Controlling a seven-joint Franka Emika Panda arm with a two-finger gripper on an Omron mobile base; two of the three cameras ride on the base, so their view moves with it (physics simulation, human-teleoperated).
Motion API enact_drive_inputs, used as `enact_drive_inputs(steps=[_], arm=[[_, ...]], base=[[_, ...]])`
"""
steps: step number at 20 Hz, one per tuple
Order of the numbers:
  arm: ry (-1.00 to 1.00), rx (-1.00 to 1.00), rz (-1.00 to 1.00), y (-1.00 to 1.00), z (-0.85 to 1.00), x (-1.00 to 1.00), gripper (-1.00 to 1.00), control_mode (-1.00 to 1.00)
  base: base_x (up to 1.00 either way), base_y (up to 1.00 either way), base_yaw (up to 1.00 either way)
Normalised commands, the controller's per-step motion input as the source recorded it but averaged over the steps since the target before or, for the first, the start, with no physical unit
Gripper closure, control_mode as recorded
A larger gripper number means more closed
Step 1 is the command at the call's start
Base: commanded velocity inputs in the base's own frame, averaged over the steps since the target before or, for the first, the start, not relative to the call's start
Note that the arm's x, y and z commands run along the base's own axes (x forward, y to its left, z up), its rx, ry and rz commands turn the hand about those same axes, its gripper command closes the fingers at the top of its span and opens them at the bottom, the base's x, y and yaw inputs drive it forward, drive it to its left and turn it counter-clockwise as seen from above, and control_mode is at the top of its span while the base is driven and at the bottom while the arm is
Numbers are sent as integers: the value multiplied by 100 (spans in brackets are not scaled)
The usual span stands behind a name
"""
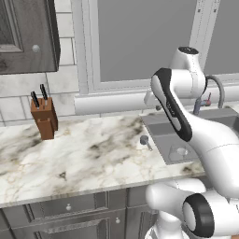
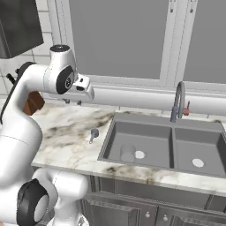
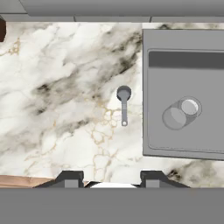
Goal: Move any existing items from the left basin to the right basin for drying. Then move the measuring cup from the counter to the left basin of the sink for washing.
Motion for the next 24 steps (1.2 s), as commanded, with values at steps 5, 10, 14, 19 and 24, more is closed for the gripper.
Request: enact_drive_inputs(steps=[5,10,14,19,24], arm=[[0,0,1,-2,-2,0,-100,-100],[0,1,2,-32,0,0,-100,-100],[0,2,1,-52,0,0,-100,-100],[0,1,0,-48,-6,0,-100,-100],[0,-2,0,-30,-31,1,-100,-100]], base=[[0,0,0],[0,0,0],[0,0,0],[0,0,0],[0,0,0]])
